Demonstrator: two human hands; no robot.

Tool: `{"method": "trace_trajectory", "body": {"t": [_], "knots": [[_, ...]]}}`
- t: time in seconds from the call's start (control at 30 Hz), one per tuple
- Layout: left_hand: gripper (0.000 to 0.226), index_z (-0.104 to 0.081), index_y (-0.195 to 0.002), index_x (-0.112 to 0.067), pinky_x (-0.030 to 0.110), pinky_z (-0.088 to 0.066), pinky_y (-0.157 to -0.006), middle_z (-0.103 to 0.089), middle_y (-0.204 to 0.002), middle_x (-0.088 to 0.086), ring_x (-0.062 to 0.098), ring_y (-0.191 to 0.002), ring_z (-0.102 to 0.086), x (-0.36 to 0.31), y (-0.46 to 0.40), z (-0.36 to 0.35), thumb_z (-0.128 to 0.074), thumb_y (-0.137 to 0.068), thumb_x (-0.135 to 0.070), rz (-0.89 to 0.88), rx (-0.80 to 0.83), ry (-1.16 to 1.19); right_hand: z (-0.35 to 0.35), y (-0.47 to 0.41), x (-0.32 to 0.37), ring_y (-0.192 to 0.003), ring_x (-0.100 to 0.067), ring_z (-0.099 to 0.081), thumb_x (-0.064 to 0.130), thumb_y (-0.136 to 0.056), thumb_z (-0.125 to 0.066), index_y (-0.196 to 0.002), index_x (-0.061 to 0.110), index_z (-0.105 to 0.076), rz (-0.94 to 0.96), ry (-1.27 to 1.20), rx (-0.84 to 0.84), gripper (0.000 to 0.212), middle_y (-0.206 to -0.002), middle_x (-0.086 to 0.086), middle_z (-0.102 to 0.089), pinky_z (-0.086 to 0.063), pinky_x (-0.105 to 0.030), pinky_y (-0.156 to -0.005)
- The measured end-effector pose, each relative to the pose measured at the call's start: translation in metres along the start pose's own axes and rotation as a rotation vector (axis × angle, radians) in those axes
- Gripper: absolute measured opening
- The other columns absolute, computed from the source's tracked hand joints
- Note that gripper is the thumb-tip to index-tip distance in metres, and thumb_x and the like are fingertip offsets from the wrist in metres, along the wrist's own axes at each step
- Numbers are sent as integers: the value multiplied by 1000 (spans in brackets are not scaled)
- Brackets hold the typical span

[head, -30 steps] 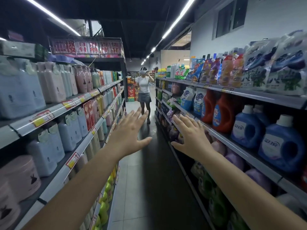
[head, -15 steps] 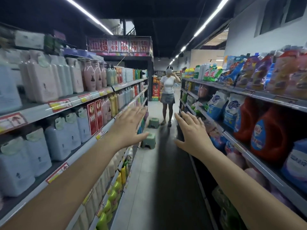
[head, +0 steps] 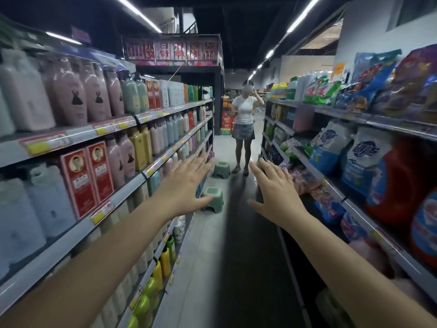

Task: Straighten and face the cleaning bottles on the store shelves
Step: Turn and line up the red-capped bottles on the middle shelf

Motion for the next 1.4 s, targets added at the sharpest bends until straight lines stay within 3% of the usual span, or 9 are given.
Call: {"method": "trace_trajectory", "body": {"t": [0.4,0.63,0.93,1.4], "knots": [[80,5,-147,-29,37,2,-116,8,-157,-4,17,-145,5,55,-279,-114,-44,-87,-53,-121,-29,73,-97,-225,-130,-146,-20,0,41,-86,-57,-149,28,0,-129,73,37,86,-158,-1,-3,-2,-45,-117],[81,2,-147,-29,47,-9,-117,5,-157,-4,18,-145,2,52,-430,-206,-46,-86,-52,-152,17,97,-166,-342,-236,-145,-21,-2,44,-85,-58,-148,28,2,-150,115,55,89,-158,-1,-6,-4,-45,-118],[80,-3,-147,-26,37,-4,-117,1,-158,-1,20,-145,-3,74,-636,-291,-47,-85,-53,-90,13,14,-236,-514,-387,-145,-22,-4,44,-85,-59,-149,28,-3,-137,110,118,86,-158,-1,-6,-7,-49,-118],[81,-2,-147,-26,38,-7,-116,0,-158,0,21,-145,-4,160,-909,-428,-48,-85,-51,-114,31,51,-384,-772,-505,-145,-21,-4,45,-84,-59,-149,27,-2,-120,157,195,88,-158,-1,-7,-6,-50,-117]]}}
Point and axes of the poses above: each hand's wrist, its own y-axis away from the middle knuckle, its own z-axis out of the back of the hand, x = y × z, the point moved 3 cm from there along -y, towards the middle knuckle
